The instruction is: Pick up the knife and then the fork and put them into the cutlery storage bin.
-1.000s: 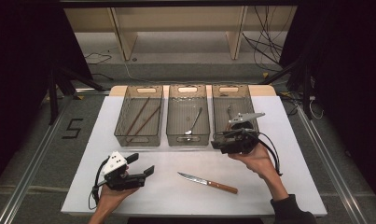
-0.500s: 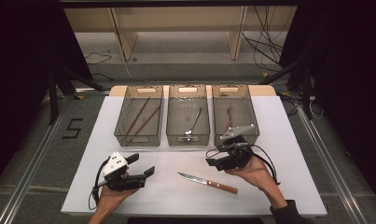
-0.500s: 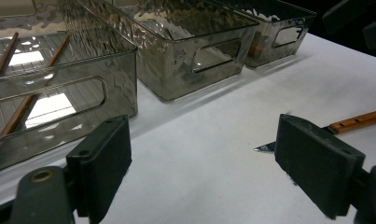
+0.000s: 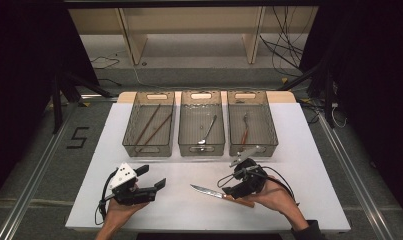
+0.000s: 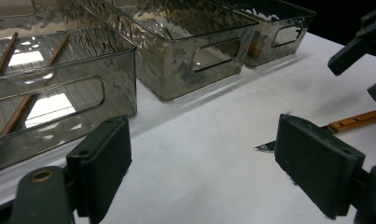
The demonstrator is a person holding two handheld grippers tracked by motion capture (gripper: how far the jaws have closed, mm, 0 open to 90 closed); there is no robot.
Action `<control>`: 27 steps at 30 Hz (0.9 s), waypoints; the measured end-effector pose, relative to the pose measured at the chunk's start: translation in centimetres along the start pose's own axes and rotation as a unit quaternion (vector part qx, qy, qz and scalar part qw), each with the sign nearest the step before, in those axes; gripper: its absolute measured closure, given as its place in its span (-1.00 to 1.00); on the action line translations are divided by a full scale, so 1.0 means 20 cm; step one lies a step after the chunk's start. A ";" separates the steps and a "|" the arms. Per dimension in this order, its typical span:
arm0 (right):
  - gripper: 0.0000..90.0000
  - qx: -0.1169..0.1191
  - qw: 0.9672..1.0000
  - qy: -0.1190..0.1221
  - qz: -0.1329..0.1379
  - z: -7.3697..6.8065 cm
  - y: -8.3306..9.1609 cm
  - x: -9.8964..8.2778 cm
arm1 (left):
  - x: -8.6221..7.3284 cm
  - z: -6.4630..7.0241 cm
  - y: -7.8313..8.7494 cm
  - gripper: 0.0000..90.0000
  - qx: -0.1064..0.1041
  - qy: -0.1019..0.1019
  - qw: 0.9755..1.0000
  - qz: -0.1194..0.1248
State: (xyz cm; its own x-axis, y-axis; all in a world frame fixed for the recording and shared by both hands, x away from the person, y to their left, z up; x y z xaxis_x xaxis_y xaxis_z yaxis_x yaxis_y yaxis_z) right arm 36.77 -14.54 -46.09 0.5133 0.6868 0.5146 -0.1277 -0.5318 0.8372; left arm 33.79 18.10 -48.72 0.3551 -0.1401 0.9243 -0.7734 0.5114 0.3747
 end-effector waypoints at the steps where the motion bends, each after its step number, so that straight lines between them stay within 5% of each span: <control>1: -0.19 0.000 1.000 0.006 -0.004 0.00 -0.01 0.00 | 0.00 0.00 0.00 -0.60 0.000 0.000 1.000 0.000; 16: 0.16 0.002 0.996 0.028 -0.079 -0.04 -0.13 -0.05 | 0.00 0.01 0.00 -0.60 -0.001 -0.001 1.000 -0.002; 27: 0.40 -0.008 0.993 0.035 -0.108 -0.04 -0.17 -0.06 | 0.00 0.01 -0.01 -0.60 -0.001 -0.002 1.000 -0.002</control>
State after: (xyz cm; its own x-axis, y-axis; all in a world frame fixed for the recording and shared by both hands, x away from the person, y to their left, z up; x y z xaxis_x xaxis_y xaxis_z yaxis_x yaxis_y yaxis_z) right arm 35.87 -13.21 -49.34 0.4702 0.8174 0.3329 -0.0340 -0.3601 0.9323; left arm 33.75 17.90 -48.80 0.3566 -0.1457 0.9228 -0.7707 0.5124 0.3788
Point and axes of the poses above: each handheld gripper's, and its own axes: y roughly backward along the jaws, x roughly out of its top, z roughly to its right, the point moved 3 cm from there along -y, roughly forward along the jaws, and after that the axes turned 7 degrees about x, right-handed, at the moved point
